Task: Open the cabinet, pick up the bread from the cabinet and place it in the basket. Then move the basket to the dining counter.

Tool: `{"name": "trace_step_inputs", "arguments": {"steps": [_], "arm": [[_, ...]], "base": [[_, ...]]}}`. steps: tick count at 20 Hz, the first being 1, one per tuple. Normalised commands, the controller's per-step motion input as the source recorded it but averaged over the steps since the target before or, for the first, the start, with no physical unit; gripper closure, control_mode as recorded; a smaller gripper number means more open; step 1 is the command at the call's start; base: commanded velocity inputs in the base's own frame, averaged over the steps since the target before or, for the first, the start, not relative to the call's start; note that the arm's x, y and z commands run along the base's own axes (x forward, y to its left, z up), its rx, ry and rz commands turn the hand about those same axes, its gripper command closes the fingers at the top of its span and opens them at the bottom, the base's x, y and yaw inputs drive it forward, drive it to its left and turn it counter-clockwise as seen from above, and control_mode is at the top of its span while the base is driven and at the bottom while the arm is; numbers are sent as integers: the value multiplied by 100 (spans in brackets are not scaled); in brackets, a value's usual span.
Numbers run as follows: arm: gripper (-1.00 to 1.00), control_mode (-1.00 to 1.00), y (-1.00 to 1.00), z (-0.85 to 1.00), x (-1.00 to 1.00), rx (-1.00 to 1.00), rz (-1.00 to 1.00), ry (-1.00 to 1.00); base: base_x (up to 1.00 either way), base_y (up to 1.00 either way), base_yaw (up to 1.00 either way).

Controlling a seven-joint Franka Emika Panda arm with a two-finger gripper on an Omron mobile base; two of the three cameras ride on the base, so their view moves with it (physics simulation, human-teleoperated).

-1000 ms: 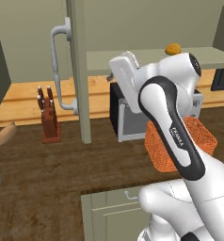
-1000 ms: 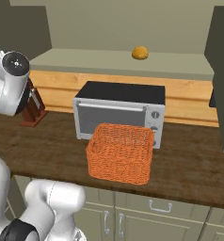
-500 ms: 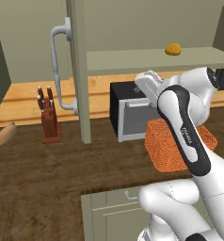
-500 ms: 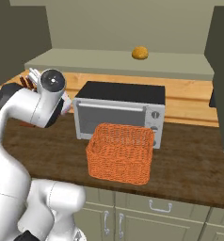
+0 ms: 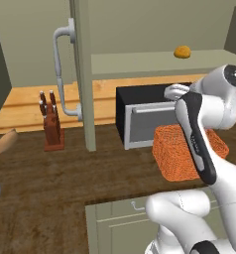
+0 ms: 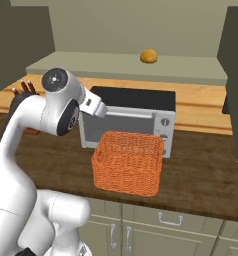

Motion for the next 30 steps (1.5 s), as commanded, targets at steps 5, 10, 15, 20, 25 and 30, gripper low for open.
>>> {"name": "trace_step_inputs", "arguments": {"steps": [5, 10, 15, 20, 25, 30], "arm": [[-100, -100, -84, 27, -28, -26, -23, 0], [-100, -100, -69, 69, -8, -13, -16, 3], [-100, -100, -18, 38, 14, -1, -2, 21], [-100, -100, -14, 0, 17, 9, 10, 4], [-100, -100, 0, -8, 35, -5, 30, -23], [-100, -100, 0, 6, 17, -16, 20, -35]], "base": [[0, 0, 0], [0, 0, 0], [0, 0, 0], [0, 0, 0], [0, 0, 0], [0, 0, 0]]}}
